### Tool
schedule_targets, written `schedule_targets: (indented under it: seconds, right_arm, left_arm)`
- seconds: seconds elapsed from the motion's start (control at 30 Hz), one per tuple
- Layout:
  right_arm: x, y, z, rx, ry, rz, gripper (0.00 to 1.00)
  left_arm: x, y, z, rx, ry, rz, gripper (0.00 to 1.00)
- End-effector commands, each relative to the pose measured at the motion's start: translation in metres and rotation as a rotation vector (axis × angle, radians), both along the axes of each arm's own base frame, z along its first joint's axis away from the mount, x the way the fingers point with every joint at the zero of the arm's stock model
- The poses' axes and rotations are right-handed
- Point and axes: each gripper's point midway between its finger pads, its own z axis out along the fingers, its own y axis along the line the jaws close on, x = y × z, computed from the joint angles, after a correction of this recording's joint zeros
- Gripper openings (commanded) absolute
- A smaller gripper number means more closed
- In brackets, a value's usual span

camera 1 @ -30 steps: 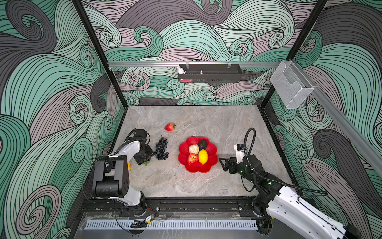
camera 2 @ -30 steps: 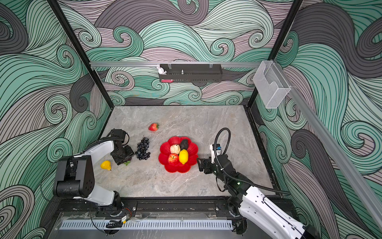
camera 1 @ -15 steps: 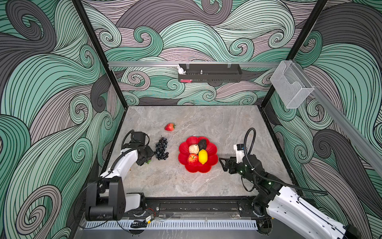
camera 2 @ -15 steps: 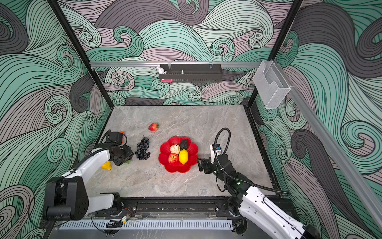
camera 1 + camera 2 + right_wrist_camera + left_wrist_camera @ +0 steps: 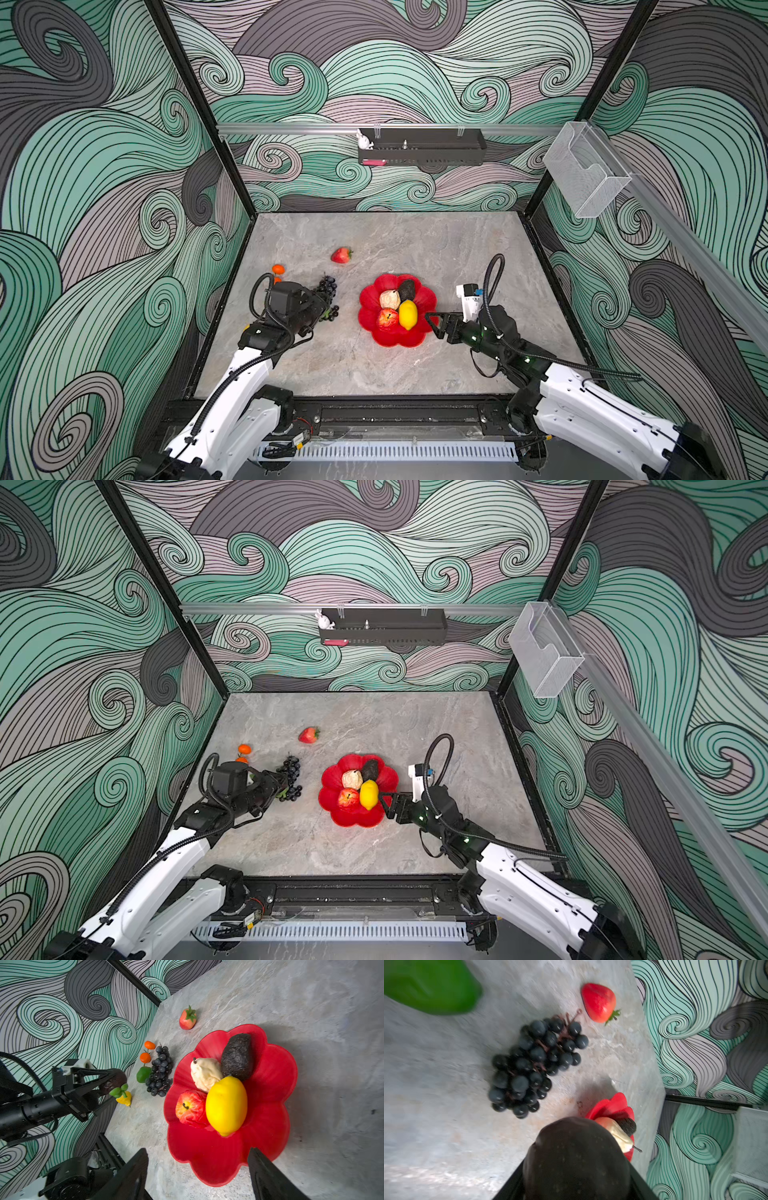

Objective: Arrange fruit in a fruit bowl
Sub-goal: Pick up the fruit from the middle-left of the table, then place the fruit in the fruit bowl.

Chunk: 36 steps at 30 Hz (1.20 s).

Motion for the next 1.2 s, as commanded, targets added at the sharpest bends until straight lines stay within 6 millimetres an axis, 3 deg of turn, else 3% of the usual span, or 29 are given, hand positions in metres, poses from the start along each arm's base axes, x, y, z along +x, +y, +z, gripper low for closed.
schedule_targets:
  seconds: [0.0,0.3,0.6,0.8,1.17]
  right_arm:
    - [0.006,0.026,0.039,0.132,-0.06,0.012,0.72]
    - [-0.007,0.078,0.054,0.144,-0.128,0.132,0.68]
    - [-0.009,0.094,0.052,0.121,-0.213,0.162,0.59]
    - [-0.005,0.102,0.049,0.061,-0.217,0.179,0.48]
    - [0.0,0.106,0.043,0.026,-0.231,0.178,0.37]
  left_arm:
    - [0.02,-0.038,0.042,-0.181,-0.113,-0.013,0.49]
    - [0.017,-0.098,0.068,-0.308,-0.171,-0.097,0.5]
    - [0.006,-0.131,0.075,-0.395,-0.171,-0.12,0.49]
    - [-0.004,-0.145,0.085,-0.434,-0.173,-0.155,0.49]
    - [-0.016,-0.153,0.096,-0.459,-0.19,-0.195,0.49]
